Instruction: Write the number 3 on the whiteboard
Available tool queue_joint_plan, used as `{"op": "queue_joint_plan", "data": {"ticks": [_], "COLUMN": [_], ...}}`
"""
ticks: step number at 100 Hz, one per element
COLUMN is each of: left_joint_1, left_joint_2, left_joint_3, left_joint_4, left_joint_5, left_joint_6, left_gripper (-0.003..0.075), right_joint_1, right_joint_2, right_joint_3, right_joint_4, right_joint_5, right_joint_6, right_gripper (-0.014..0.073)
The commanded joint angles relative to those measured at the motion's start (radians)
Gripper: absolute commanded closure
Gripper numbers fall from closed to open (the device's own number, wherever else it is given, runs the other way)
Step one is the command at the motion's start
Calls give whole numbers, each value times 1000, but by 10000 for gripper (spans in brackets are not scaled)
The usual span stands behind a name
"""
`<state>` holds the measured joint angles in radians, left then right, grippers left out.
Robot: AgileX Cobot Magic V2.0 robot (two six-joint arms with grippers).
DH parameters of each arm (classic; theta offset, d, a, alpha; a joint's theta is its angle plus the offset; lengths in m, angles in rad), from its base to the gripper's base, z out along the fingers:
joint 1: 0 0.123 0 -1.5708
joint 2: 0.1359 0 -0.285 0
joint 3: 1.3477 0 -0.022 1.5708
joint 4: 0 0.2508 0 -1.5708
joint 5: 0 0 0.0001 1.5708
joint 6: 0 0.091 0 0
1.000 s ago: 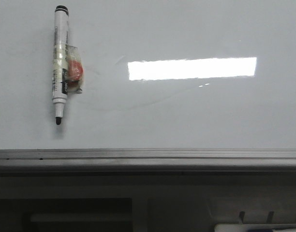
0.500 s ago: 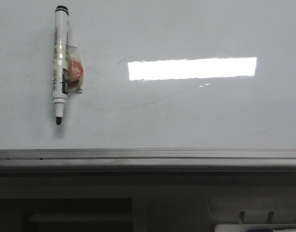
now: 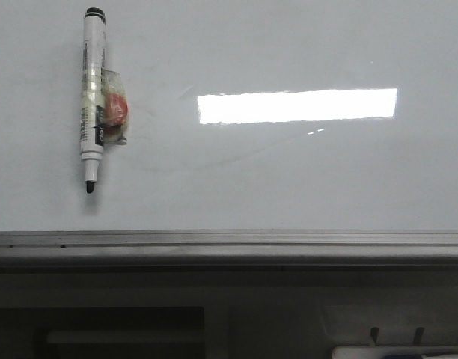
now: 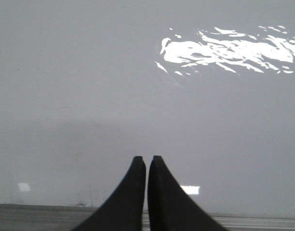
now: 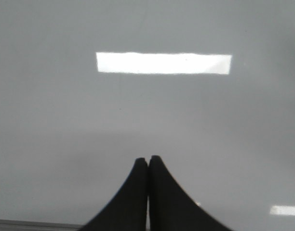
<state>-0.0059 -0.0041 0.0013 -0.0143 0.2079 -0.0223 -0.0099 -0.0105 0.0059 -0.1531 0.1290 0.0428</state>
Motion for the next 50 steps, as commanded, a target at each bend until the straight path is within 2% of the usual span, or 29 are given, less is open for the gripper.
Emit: {"op": "queue_joint_plan", "data": {"ticks": [1,27,50], "left_joint_1": [1,1,1], "left_joint_2": [-25,-25,31], "left_joint_3": [10,7,-115], "left_joint_4": [-7,-2,14], "left_joint_5": [-93,-100,45], "left_joint_6": [-13,-13,-13], "left_gripper": [741,741,741], "right_joint_1": [-1,-1,-1], "right_joint_2": [-15,-15,-12], "right_joint_3": [32,32,24], "right_joint_4": [-14,-14,101], "right_joint_5": [-75,-62,-66], "right_joint_6": [-2,-2,-2], "right_gripper": [643,643,643]}}
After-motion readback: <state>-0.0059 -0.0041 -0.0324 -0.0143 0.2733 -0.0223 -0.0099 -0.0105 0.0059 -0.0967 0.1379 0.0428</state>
